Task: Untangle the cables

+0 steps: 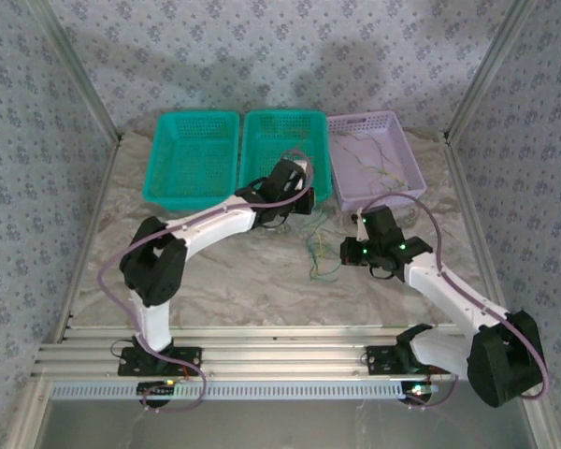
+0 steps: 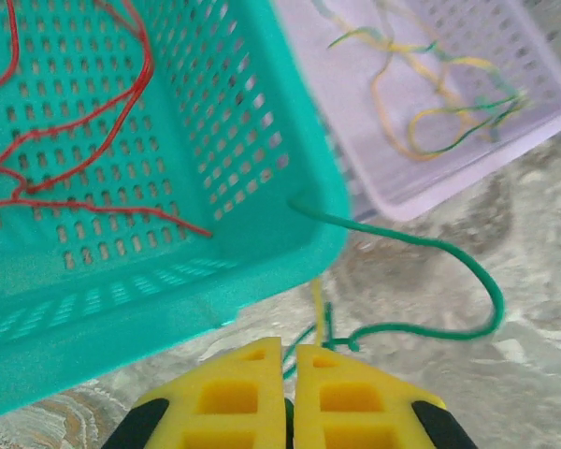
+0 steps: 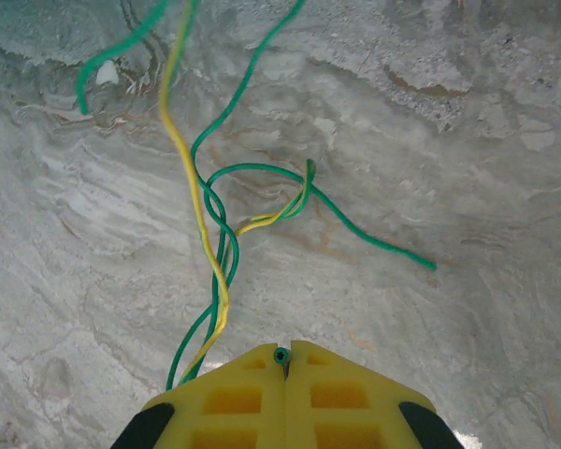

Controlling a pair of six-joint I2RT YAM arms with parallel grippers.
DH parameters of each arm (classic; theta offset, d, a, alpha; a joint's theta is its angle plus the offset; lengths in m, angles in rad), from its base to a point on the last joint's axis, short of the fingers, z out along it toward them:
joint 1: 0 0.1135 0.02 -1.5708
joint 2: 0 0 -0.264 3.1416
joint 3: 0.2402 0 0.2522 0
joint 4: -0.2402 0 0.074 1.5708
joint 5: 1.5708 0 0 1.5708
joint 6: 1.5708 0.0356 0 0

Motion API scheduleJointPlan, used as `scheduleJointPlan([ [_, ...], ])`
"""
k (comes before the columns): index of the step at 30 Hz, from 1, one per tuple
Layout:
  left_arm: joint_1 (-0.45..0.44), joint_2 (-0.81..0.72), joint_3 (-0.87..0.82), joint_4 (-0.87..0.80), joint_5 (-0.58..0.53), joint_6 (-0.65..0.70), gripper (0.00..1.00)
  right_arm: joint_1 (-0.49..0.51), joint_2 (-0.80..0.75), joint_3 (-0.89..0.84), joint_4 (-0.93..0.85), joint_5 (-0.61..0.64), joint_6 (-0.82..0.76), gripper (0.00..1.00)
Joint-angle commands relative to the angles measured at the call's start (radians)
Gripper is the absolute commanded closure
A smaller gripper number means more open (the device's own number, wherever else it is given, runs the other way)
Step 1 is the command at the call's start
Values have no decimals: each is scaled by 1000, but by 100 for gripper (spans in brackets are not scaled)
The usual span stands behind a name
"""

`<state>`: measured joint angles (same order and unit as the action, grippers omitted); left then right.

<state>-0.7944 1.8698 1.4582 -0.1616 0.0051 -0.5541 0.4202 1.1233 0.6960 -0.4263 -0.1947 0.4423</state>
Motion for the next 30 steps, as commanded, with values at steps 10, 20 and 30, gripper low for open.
scheduleJointPlan([
  [10, 38, -152, 47, -83, -30, 62, 100, -35, 89, -20, 53, 31, 24, 100],
  [20, 202, -359, 124, -237, -25, 105, 100, -84, 185, -20, 86, 46, 28, 100],
  [30, 335, -475, 170, -372, -5, 133, 100, -116, 195, -51, 99, 49, 25, 100],
])
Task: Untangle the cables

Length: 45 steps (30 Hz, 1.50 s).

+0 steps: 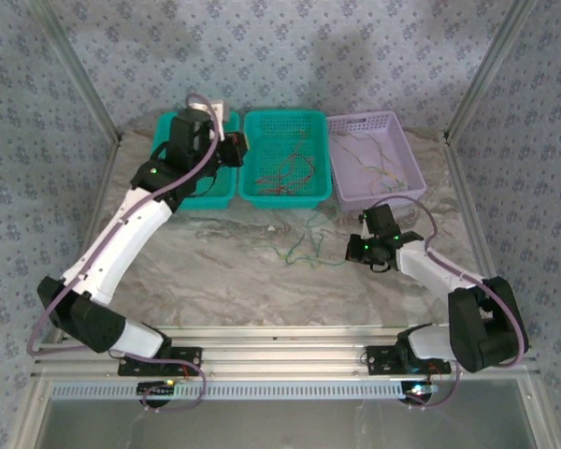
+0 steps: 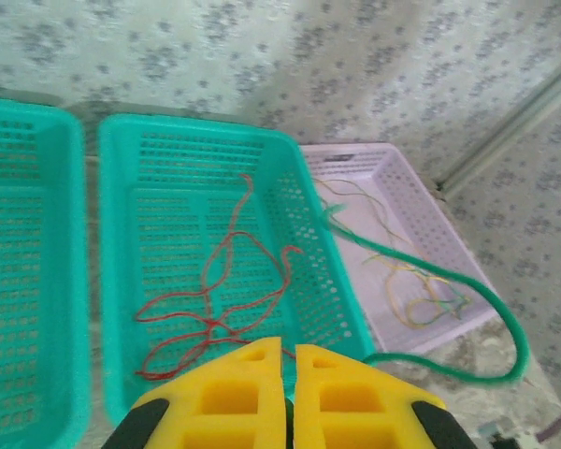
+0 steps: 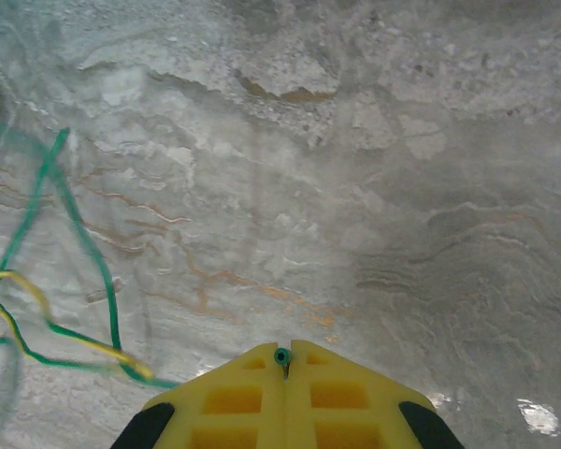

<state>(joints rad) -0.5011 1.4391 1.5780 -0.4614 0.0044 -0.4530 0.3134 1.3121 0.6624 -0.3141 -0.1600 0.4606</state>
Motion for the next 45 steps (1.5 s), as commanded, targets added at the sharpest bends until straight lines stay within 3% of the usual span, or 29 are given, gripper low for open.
scheduleJointPlan([
  [1, 64, -57, 55, -83, -3, 38, 100, -11, 4, -22, -10, 14, 8, 100],
  [10, 225, -112, -5, -102, -20, 68, 100, -1, -105, -6, -27, 11, 3, 100],
  [15, 320, -25, -97, -49, -7, 26, 100, 21, -238, 58, -76, 87, -16, 100],
  [19, 400, 81, -126, 3, 93, -39, 100, 53, -304, 116, -111, 135, -36, 100],
  [34, 414, 461, 30, -43, 77, -51, 100, 281, -343, 252, -138, 116, -122, 100],
  [37, 414, 532, 95, -74, 75, -36, 84, 314, -341, 276, -160, 130, -134, 100],
  [41, 413, 584, 137, -96, 85, -21, 76, 344, -356, 284, -165, 146, -137, 100],
  [45, 408, 566, 127, -82, 98, -16, 50, 352, -361, 289, -165, 141, -135, 100],
])
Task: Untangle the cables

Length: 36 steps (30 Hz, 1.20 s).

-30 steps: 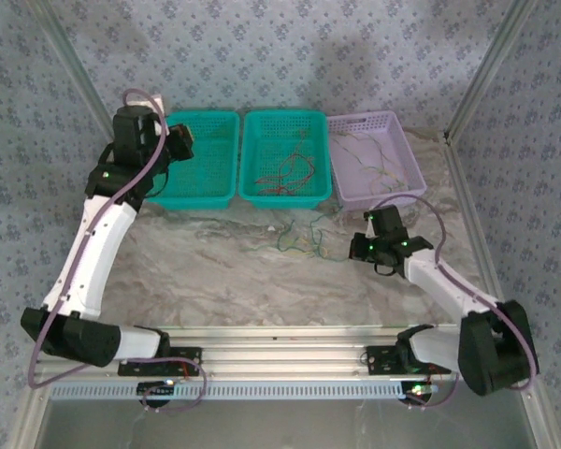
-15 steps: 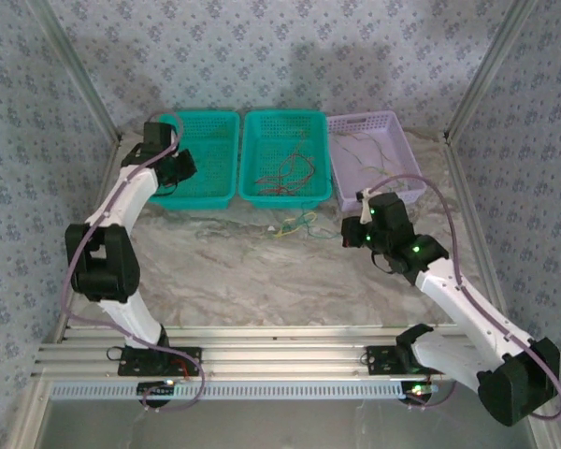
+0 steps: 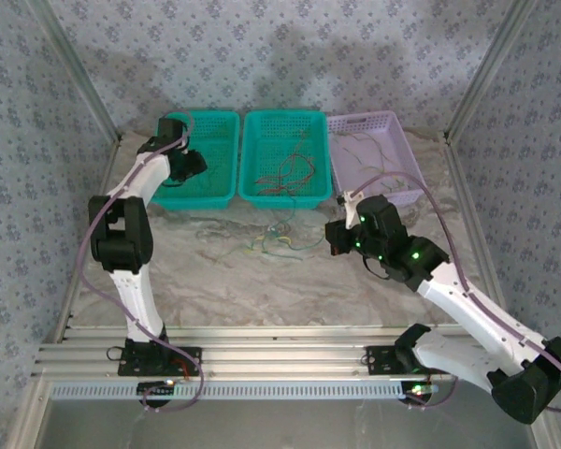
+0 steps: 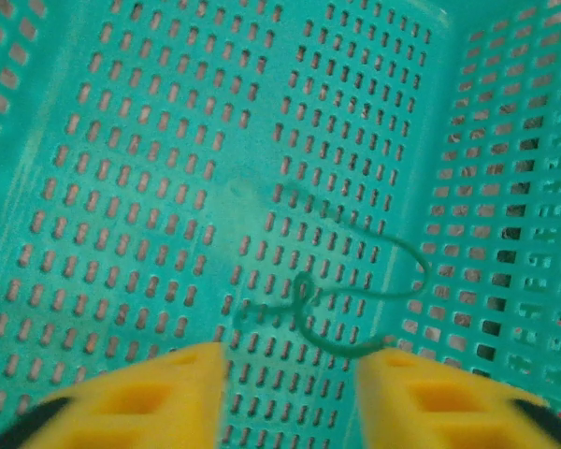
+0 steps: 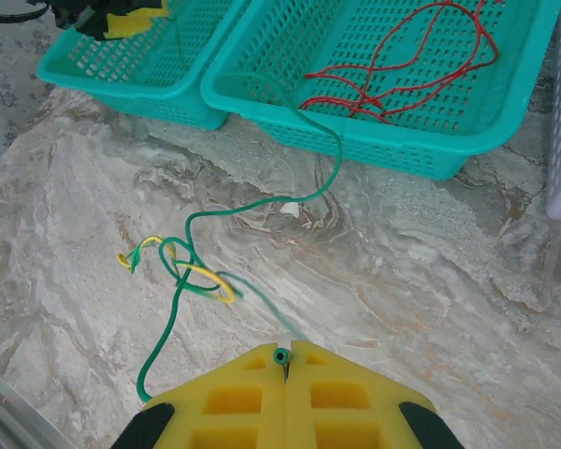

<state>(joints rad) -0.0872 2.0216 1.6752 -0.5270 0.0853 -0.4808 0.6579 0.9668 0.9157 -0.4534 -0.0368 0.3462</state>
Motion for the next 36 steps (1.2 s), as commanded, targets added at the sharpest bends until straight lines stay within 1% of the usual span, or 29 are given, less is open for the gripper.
scheduleJointPlan([
  [1, -8, -26, 30, -17, 20, 12, 45, 6, -14, 37, -26, 18, -21, 100],
  [4, -17, -75, 33, -24, 31, 10, 28, 7, -9, 42, -19, 11, -17, 100],
  [5, -20, -98, 30, -20, 32, 8, 25, 7, -7, 42, -14, 12, -15, 100],
  [8, -26, -185, 11, -5, 57, -2, 17, 2, 4, 50, -9, -1, -3, 100],
  [9, -29, -217, 2, -5, 70, -5, 13, 2, 6, 54, -7, -4, 0, 100],
  [11, -37, -282, -25, -1, 82, -16, 10, 1, 5, 54, -1, -10, 2, 100],
  [13, -47, -356, -74, 12, 96, -39, 3, -2, 2, 53, -4, -31, 5, 100],
  [16, -78, -484, -193, 44, 122, -79, 1, -18, 2, 55, 7, -58, 19, 100],
  [21, -174, -676, -427, 82, 121, -125, 0, -43, 0, 71, 19, -86, 32, 100],
  [25, -204, -786, -624, 123, 157, -216, 1, -57, -6, 77, 31, -96, 37, 100],
  [29, -218, -856, -780, 196, 227, -314, 1, -68, -4, 69, 64, -115, 41, 100],
  [32, -249, -888, -838, 218, 238, -346, 1, -68, 2, 62, 72, -125, 46, 100],
  [36, -293, -890, -883, 270, 297, -407, 1, -68, 6, 53, 80, -131, 53, 100],
])
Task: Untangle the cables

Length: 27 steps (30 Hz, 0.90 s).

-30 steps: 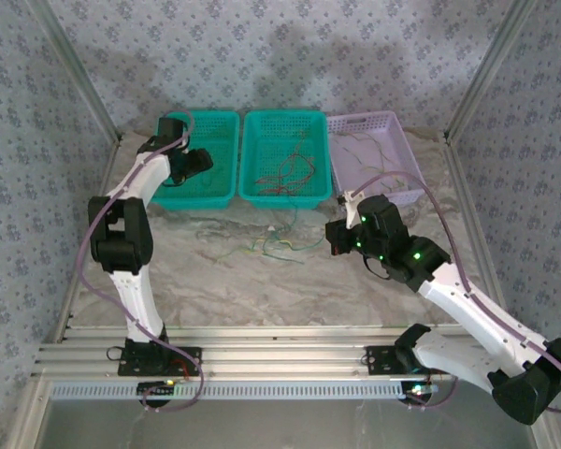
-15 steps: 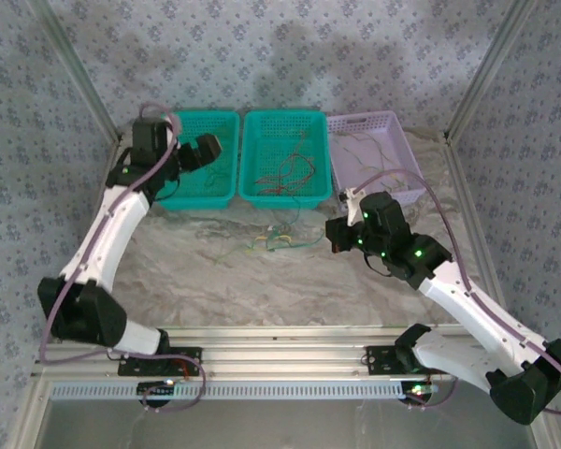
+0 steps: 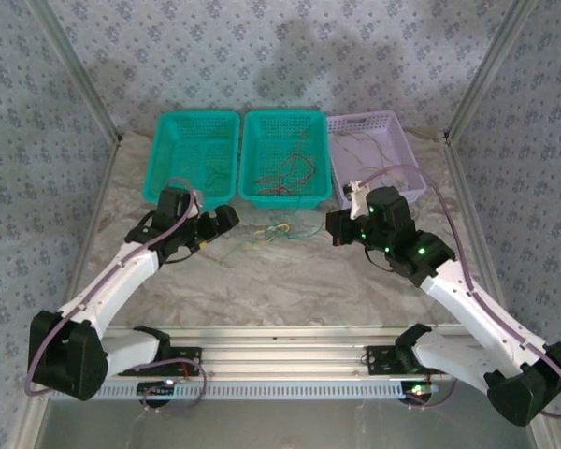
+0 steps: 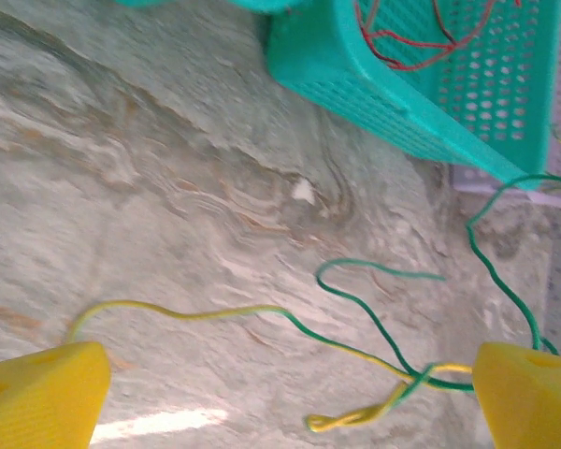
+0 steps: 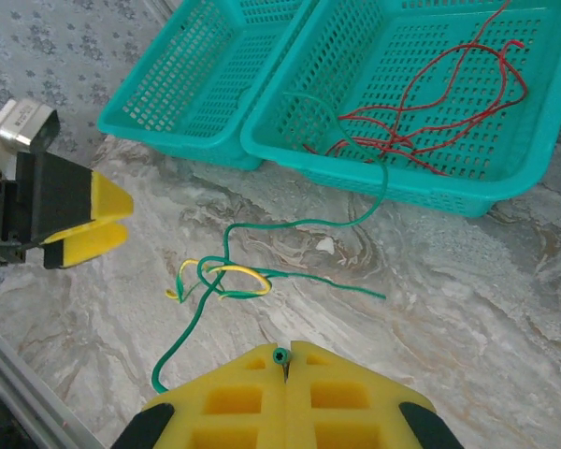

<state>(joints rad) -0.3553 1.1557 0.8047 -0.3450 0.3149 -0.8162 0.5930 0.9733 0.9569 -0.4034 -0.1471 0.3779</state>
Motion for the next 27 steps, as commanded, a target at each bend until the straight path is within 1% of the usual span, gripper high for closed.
scheduleJointPlan([
  [1, -39, -24, -25, 100, 76, -86, 1, -3, 1, 9, 32, -20, 23, 100],
  [6, -113, -33, -114, 187, 114, -130, 1, -3, 3, 3, 41, -26, 27, 100],
  [9, -139, -34, -157, 224, 114, -124, 2, -3, 4, 1, 46, -31, 32, 100],
  [13, -139, -5, -203, 287, 126, -117, 6, -2, 10, 6, 53, -41, 35, 100],
  [18, -139, -1, -224, 323, 82, -101, 10, -2, 10, 5, 52, -50, 38, 100],
  [21, -139, -3, -244, 396, 67, -115, 16, 0, 10, 3, 55, -56, 41, 100],
  [24, -140, 10, -259, 480, 57, -140, 27, 1, 10, -1, 64, -67, 44, 100],
  [27, -141, 37, -268, 551, 64, -159, 34, 1, 14, 0, 67, -73, 47, 100],
])
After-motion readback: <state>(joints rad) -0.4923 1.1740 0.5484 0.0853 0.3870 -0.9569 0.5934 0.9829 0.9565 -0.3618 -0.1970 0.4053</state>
